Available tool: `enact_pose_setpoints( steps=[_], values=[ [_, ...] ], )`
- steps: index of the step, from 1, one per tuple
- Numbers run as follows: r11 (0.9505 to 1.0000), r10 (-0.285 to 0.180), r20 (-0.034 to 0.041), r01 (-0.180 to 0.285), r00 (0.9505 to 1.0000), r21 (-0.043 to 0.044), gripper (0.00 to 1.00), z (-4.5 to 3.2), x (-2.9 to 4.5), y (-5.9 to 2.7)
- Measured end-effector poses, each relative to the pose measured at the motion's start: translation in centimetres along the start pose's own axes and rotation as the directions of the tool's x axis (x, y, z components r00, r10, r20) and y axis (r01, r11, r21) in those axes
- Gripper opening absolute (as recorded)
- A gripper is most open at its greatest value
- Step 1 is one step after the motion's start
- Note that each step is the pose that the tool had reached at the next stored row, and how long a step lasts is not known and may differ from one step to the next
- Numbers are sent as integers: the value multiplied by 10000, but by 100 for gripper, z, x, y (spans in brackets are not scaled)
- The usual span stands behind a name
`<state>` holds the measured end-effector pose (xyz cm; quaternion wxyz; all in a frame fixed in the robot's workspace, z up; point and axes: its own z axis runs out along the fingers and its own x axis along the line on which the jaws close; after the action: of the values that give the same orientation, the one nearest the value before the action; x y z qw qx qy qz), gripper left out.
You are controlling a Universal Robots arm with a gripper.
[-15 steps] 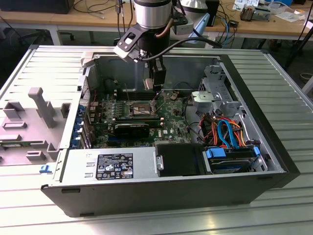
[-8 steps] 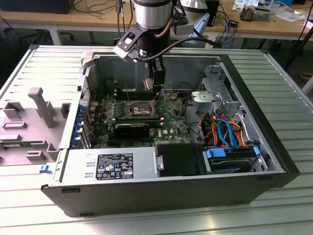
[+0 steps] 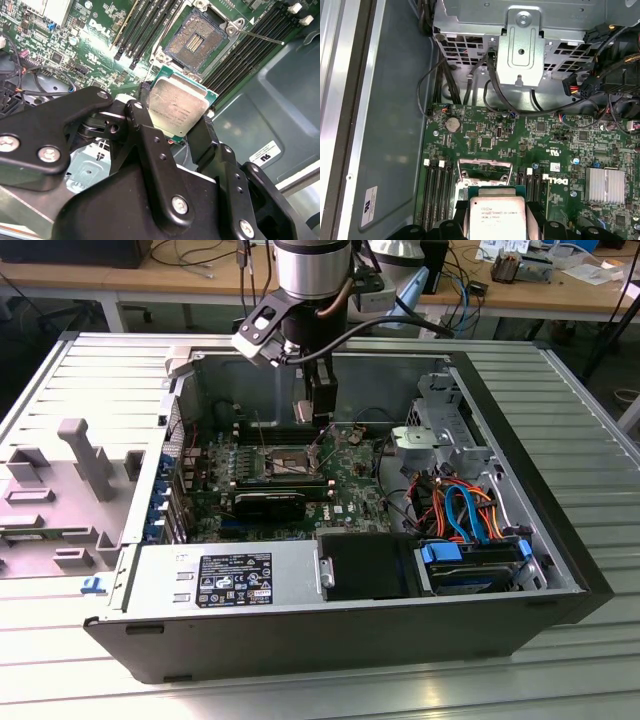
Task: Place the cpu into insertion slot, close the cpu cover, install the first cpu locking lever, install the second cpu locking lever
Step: 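Place the cpu into insertion slot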
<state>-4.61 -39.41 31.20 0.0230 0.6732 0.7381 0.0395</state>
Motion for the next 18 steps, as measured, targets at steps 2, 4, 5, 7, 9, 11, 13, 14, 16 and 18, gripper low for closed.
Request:
enact_pose_setpoints(
  steps=[2,4,5,7,9,11,13,14,16,18],
  values=[
    [10000,28,2,-28,10000,-1,54,0,0,0],
    [10000,51,4,-51,10000,-1,54,1,0,0],
    [10000,64,5,-64,10000,-1,54,1,0,0],
    [10000,91,8,-91,10000,-1,54,1,0,0],
    [9999,117,11,-117,9999,-2,54,1,0,0],
    [9999,147,13,-147,9999,-3,54,1,0,0],
    [9998,189,16,-189,9998,-4,54,2,0,0],
    [9998,204,18,-204,9998,-4,54,2,0,0],
    [9997,233,21,-233,9997,-5,54,2,0,0],
    [9997,262,23,-262,9997,-5,54,3,0,0]
  ],
)
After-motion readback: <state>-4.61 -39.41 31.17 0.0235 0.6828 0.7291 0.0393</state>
